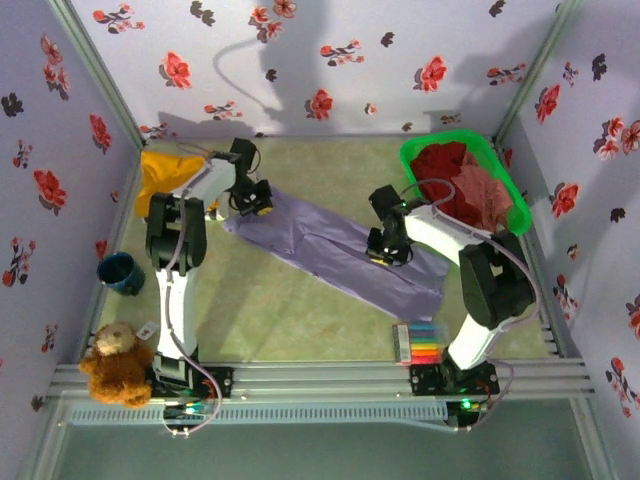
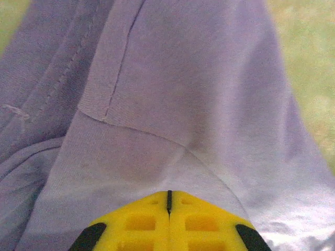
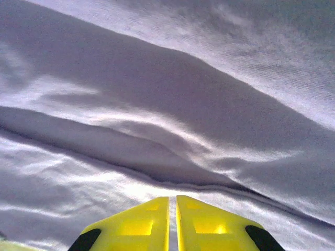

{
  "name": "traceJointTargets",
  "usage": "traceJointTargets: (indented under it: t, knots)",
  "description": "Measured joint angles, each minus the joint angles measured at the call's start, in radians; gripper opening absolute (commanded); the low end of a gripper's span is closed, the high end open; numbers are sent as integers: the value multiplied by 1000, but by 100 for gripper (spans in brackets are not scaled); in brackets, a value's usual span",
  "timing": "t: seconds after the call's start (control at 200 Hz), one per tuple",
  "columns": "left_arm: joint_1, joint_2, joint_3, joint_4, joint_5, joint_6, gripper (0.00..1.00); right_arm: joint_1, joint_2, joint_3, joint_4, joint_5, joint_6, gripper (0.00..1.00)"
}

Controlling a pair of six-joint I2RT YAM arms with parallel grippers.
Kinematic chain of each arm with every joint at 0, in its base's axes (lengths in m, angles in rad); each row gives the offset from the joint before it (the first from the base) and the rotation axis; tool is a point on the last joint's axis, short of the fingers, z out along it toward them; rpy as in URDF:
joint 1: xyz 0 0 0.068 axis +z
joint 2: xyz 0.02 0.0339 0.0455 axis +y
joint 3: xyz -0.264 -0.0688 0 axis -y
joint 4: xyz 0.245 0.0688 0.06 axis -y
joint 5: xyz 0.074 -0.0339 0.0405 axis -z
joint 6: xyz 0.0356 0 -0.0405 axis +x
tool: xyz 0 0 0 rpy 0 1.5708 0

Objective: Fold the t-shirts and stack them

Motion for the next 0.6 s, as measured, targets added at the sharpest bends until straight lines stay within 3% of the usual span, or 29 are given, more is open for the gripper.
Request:
traceJointTargets:
  t: [0.11,0.31,0.45,0.6]
  knots:
    - [-5,-73,-38,-14,-13,-3,0,0,-28,5,-9,-1,-4,11]
    - [-42,-259,-290,64,-4,-81,0,0,-31,5,-10,-11,-8,9]
    - [-73,-241,-397,135,6,-140,0,0,-31,5,-16,-12,-9,9]
    - [-78,-173,-382,150,10,-154,0,0,-31,5,-27,-13,-16,9]
